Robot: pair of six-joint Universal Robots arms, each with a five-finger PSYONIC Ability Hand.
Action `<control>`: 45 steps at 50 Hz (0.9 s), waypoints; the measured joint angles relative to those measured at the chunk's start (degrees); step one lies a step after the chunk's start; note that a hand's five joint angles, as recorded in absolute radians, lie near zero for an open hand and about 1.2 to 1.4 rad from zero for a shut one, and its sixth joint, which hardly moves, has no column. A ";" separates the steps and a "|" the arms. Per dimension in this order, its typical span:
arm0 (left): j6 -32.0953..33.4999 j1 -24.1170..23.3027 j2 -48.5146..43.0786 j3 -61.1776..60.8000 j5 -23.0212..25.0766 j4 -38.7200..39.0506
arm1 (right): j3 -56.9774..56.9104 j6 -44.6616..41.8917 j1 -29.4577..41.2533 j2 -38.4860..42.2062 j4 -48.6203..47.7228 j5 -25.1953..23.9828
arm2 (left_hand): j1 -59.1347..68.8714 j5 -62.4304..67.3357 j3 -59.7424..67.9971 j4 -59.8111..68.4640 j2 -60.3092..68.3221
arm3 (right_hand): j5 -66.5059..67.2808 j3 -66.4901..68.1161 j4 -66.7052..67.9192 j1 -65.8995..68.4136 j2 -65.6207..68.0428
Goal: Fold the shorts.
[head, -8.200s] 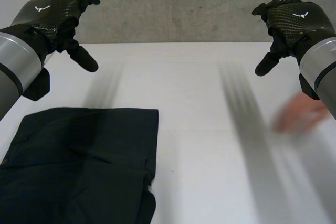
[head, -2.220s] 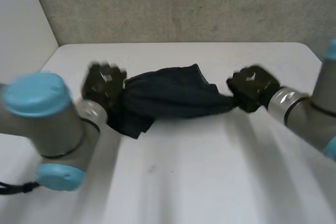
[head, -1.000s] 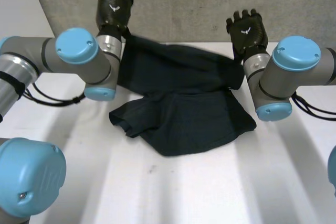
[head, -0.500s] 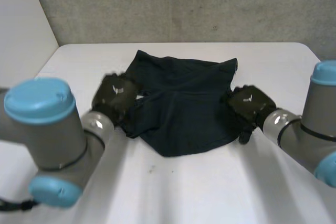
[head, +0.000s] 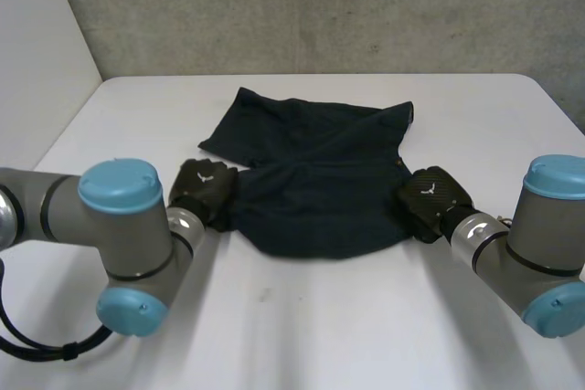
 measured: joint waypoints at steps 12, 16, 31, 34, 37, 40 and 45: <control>-1.12 4.37 6.23 3.28 0.42 -10.78 | -2.20 0.03 -1.19 0.32 -0.91 1.54 | 0.87 0.00 1.10 0.70 0.76 | 22.31 22.33 22.79 14.77 21.82; -2.17 5.11 10.44 3.36 0.63 -18.46 | -0.82 0.14 -1.41 -4.11 2.03 1.59 | 0.87 0.00 1.49 0.71 0.76 | 22.31 22.33 22.79 14.77 21.82; -2.70 9.65 8.80 7.04 0.66 -27.00 | -2.47 0.63 -0.74 -9.82 21.81 1.09 | -0.89 -6.01 -9.00 -9.86 -9.89 | 22.31 22.33 22.80 14.77 21.82; -2.51 9.72 4.67 8.64 0.42 -24.95 | -3.03 1.29 -0.24 -8.90 21.90 1.27 | -19.37 -23.65 -24.79 -26.63 -25.81 | 22.31 22.33 22.80 14.77 21.82; -2.35 9.61 2.28 9.43 0.26 -23.92 | -3.48 2.17 0.36 -7.87 21.46 1.54 | -30.90 -33.94 -34.61 -36.56 -35.66 | 22.31 22.33 22.80 15.08 21.82; -1.81 9.01 -2.04 10.91 -0.59 -22.11 | -4.96 5.84 2.02 -5.08 19.96 3.59 | -33.02 -38.62 -38.71 -40.99 -39.95 | 22.31 22.33 22.80 16.23 21.82; -1.58 8.00 -0.97 10.37 -2.11 -21.31 | -6.21 9.77 3.48 -3.01 18.70 7.48 | -33.02 -38.82 -38.81 -41.09 -40.01 | 22.31 22.33 22.80 16.58 21.82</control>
